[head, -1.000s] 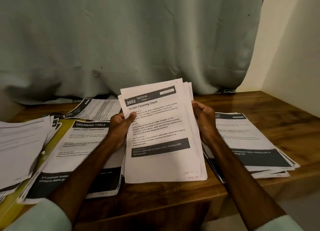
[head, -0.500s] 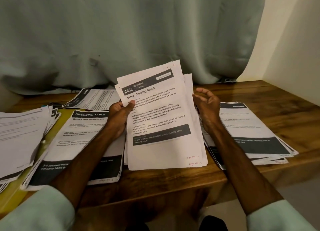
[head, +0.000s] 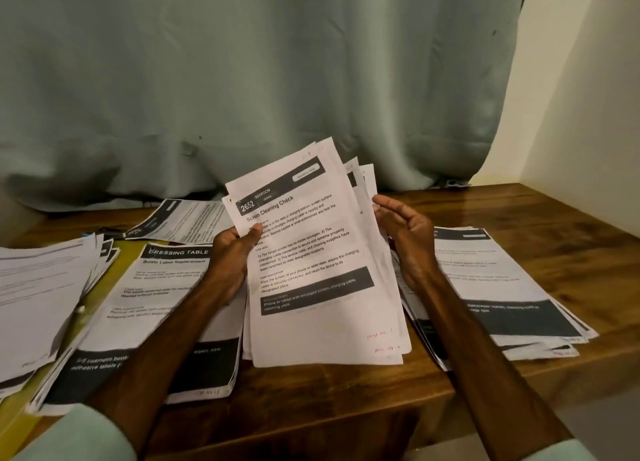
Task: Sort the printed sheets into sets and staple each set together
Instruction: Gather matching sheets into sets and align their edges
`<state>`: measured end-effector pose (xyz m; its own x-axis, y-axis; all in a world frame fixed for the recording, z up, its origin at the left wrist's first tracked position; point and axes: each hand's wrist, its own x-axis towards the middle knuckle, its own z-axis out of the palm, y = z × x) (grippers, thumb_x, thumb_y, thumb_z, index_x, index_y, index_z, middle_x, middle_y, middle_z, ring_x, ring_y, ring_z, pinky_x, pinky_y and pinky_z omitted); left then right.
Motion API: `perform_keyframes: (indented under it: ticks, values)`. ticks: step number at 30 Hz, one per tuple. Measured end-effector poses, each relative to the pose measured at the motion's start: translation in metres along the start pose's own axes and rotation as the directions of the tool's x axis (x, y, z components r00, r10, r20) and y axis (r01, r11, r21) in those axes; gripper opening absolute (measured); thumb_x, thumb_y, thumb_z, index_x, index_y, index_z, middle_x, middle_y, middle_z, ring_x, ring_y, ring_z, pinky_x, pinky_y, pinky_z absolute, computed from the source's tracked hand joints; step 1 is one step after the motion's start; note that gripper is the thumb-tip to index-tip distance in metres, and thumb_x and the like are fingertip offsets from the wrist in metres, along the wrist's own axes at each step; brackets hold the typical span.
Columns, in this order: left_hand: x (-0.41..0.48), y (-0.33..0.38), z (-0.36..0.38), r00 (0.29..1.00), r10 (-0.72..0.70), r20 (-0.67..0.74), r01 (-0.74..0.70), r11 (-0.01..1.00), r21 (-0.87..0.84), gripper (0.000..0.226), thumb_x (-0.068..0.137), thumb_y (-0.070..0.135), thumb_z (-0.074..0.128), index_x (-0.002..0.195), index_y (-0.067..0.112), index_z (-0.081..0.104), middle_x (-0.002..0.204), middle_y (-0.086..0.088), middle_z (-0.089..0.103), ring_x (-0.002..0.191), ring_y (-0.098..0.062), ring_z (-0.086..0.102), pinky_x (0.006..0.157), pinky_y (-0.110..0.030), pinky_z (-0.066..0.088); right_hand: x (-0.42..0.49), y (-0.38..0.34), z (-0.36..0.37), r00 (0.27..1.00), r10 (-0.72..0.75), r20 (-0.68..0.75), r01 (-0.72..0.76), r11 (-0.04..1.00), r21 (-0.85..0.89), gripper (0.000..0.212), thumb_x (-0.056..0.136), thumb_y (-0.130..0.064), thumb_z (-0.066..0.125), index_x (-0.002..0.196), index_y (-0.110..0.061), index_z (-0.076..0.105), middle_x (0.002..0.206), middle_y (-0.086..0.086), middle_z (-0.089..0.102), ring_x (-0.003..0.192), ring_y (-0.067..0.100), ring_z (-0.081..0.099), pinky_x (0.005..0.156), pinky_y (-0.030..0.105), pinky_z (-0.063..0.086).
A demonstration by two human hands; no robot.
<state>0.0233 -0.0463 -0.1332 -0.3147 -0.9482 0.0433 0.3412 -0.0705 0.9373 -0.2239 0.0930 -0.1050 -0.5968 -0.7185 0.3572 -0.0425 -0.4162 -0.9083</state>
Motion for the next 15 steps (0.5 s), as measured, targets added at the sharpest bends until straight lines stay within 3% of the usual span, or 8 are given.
perform_keyframes:
  ticks: [7, 11, 15]
  values:
    - [0.0009, -0.002, -0.0032, 1.0, 0.007, -0.001, -0.007, 1.0, -0.004, 0.026, 0.099, 0.015, 0.064, 0.123, 0.007, 0.067, 0.115, -0.013, 0.076, 0.103, -0.032, 0.075, 0.08, -0.044, 0.063, 0.0002, -0.0014, 0.001, 0.998, -0.015, 0.054, 0.017, 0.999, -0.046, 0.044, 0.083, -0.018, 0.081, 0.125, -0.021, 0.067, 0.103, -0.024, 0.075, 0.102, 0.002, 0.072, 0.076, 0.02, 0.059]
    - [0.0026, -0.0019, -0.0039, 1.0, 0.009, 0.005, -0.009, 1.0, -0.017, 0.027, 0.099, 0.015, 0.064, 0.123, 0.006, 0.066, 0.114, -0.014, 0.076, 0.103, -0.034, 0.074, 0.076, -0.043, 0.064, -0.0006, -0.0007, 0.0022, 0.996, -0.078, 0.052, 0.081, 0.995, -0.064, 0.049, 0.073, -0.029, 0.082, 0.119, -0.021, 0.068, 0.113, -0.017, 0.075, 0.106, 0.004, 0.072, 0.082, 0.023, 0.06]
    - [0.0045, -0.003, -0.0041, 1.0, 0.003, -0.006, -0.003, 1.0, -0.006, 0.028, 0.098, 0.015, 0.064, 0.124, 0.005, 0.066, 0.116, -0.015, 0.075, 0.104, -0.037, 0.073, 0.09, -0.053, 0.059, -0.0012, 0.002, 0.0026, 0.988, -0.131, 0.082, 0.139, 0.984, -0.107, 0.049, 0.071, -0.037, 0.081, 0.116, -0.025, 0.068, 0.119, -0.018, 0.072, 0.11, 0.002, 0.07, 0.086, 0.022, 0.058]
